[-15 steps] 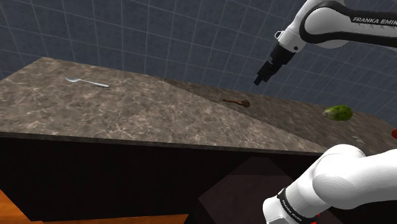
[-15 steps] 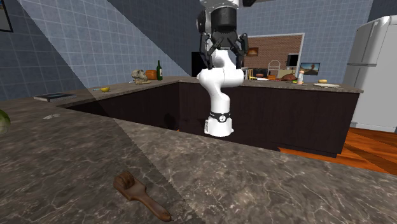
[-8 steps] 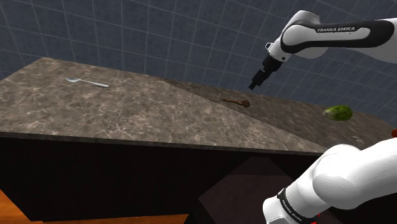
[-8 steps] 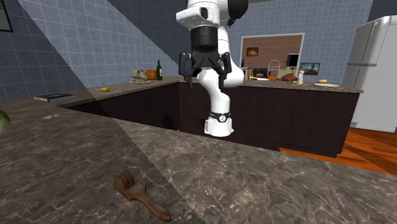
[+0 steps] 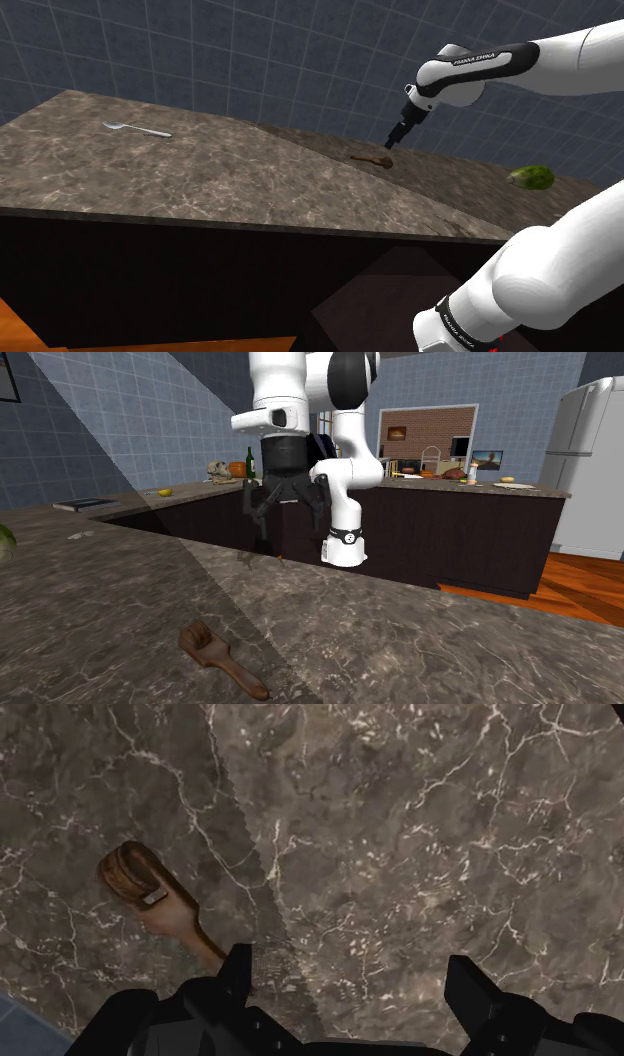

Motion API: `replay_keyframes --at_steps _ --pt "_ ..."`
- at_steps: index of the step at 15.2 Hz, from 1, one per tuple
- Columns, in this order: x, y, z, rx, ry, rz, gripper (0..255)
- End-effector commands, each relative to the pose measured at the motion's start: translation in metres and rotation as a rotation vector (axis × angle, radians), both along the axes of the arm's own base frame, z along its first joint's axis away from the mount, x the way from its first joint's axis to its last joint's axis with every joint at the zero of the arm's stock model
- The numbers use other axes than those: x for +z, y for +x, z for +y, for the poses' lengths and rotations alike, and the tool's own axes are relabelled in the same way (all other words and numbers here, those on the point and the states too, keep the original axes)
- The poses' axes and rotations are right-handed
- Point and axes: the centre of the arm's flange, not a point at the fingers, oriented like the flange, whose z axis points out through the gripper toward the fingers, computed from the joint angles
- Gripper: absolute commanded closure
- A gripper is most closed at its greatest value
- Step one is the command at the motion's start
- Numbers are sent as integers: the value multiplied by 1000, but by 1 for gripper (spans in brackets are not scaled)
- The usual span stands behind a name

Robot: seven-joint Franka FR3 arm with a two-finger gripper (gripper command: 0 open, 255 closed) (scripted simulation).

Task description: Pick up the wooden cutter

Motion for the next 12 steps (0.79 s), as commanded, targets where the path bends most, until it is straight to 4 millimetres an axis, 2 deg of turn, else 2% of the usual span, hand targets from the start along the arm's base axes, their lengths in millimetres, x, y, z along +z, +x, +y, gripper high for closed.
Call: replay_keyframes --at_steps 1,12 --pt "-16 13 -20 17 -2 4 0" --pt "-107 84 -112 99 -4 29 0"
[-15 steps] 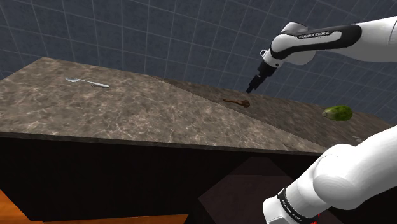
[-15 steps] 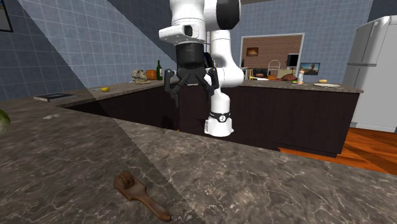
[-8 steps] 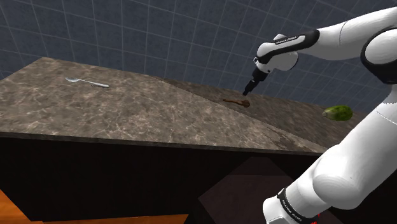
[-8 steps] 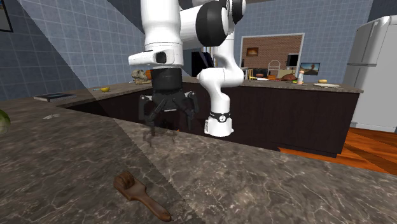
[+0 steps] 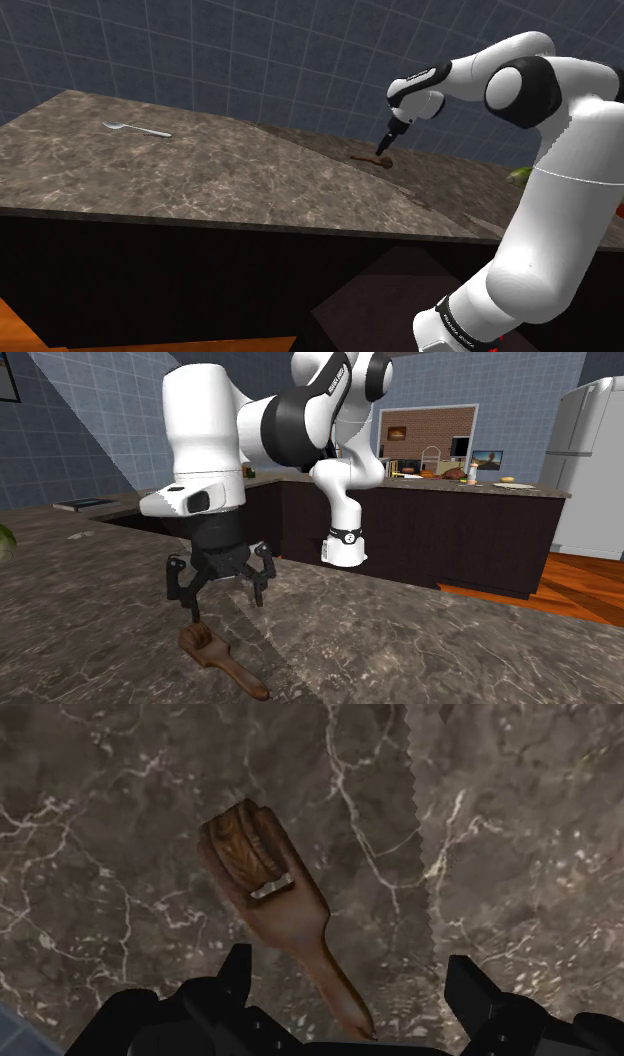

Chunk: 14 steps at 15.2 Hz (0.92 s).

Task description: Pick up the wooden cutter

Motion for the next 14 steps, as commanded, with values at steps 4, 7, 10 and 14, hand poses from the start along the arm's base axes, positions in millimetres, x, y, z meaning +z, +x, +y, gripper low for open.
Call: replay_keyframes --at_steps 4,7,10,14 --pt "-34 23 -27 26 1 7 0" --pt "-50 23 -27 26 1 7 0" --pt "-69 23 -27 26 1 7 0" --pt "-69 22 -28 26 1 7 255"
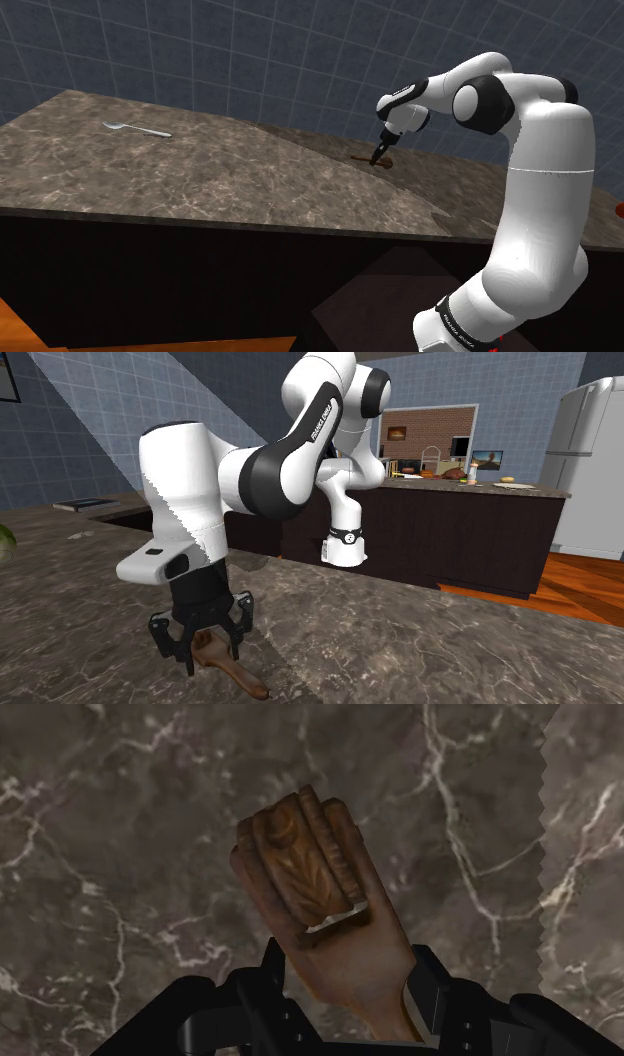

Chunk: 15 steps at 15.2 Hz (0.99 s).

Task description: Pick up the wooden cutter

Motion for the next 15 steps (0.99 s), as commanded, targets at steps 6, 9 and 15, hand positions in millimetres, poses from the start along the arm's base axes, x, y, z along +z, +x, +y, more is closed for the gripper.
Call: replay_keyframes --at_steps 6,9,15 --pt "0 0 0 0 0 0 255" --pt "5 1 0 0 0 0 255" --pt "36 1 0 0 0 0 255"
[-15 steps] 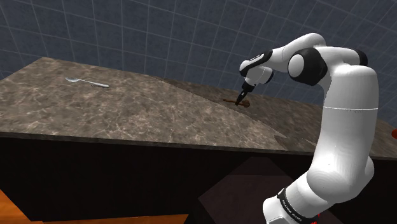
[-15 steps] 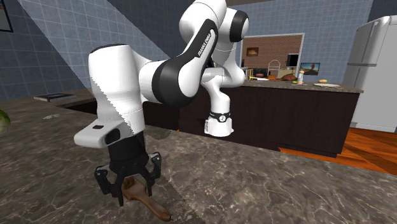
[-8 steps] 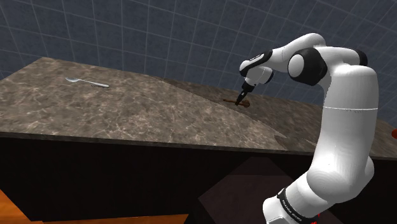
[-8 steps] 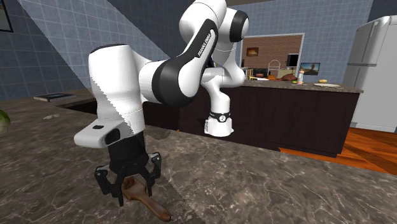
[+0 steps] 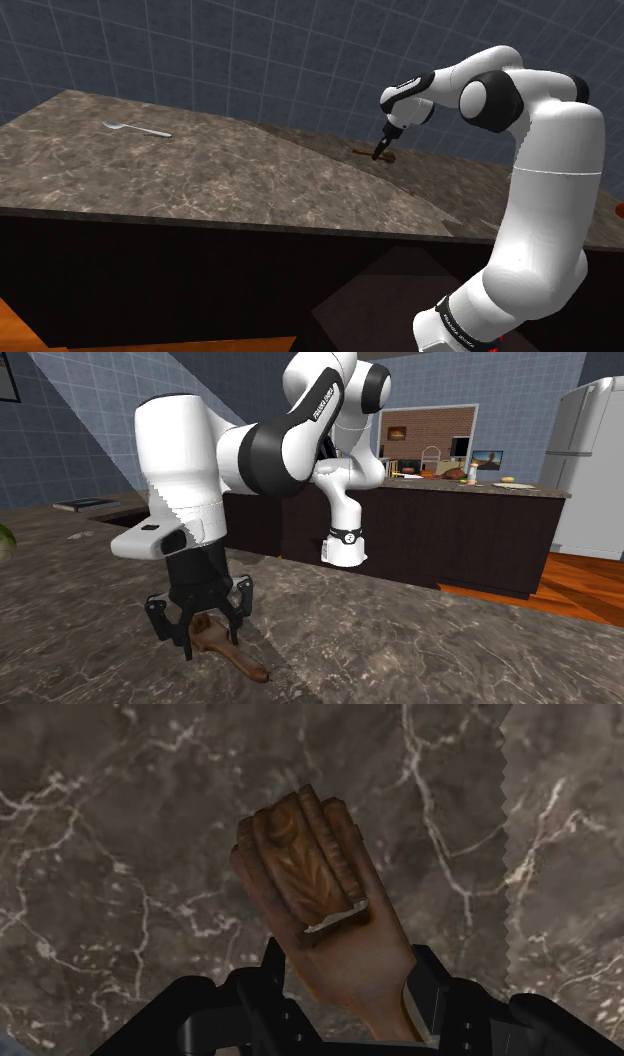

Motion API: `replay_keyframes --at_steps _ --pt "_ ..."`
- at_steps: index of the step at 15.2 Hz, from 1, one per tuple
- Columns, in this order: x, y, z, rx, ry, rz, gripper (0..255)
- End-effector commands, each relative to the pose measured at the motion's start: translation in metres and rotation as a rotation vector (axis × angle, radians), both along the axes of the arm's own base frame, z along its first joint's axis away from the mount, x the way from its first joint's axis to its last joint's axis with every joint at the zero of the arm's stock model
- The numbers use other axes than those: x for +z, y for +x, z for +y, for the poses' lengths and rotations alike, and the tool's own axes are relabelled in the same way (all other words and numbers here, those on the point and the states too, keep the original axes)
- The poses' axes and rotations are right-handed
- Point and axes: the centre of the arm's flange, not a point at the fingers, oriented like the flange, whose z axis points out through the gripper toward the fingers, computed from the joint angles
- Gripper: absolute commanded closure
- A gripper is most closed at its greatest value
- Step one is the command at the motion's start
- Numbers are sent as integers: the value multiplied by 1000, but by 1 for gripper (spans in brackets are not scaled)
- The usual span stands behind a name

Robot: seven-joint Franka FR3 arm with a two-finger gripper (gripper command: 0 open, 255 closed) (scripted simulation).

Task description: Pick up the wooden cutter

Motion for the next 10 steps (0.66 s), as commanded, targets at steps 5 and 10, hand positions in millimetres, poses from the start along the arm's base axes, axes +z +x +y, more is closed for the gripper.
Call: replay_keyframes --at_steps 5,10 --pt "33 0 -1 0 0 0 255" --pt "49 0 -1 0 0 0 255"
